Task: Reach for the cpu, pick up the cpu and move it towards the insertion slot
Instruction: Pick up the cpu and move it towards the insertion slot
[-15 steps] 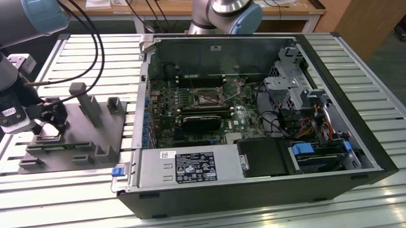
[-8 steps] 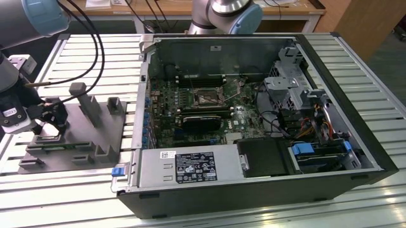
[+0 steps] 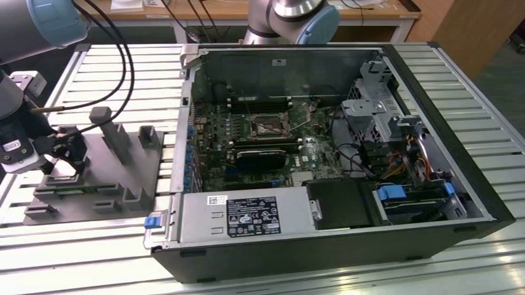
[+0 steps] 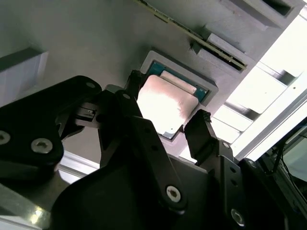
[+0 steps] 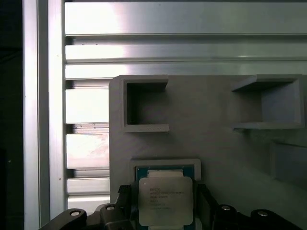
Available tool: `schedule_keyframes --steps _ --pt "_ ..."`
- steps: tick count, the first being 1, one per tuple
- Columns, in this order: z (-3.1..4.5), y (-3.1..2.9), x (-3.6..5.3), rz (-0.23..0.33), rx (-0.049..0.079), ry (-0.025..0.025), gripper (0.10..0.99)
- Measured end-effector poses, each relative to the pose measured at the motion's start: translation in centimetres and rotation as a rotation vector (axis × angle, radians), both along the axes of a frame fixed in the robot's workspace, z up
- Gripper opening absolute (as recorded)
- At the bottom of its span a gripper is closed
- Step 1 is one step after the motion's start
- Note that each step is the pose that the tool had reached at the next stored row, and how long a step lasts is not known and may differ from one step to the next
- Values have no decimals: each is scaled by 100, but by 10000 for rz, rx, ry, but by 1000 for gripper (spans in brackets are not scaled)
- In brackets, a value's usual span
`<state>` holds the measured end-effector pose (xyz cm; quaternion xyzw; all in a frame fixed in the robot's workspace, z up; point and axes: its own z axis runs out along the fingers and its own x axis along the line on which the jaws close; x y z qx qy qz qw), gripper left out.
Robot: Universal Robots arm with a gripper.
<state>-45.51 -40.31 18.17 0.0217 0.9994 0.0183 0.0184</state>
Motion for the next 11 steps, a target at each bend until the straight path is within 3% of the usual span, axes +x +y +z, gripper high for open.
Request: schedule_keyframes --steps 6,8,11 --pt "-1 0 0 -1 0 1 647" --pt "-2 0 0 -1 0 1 569" --pt "-3 0 0 0 0 0 541"
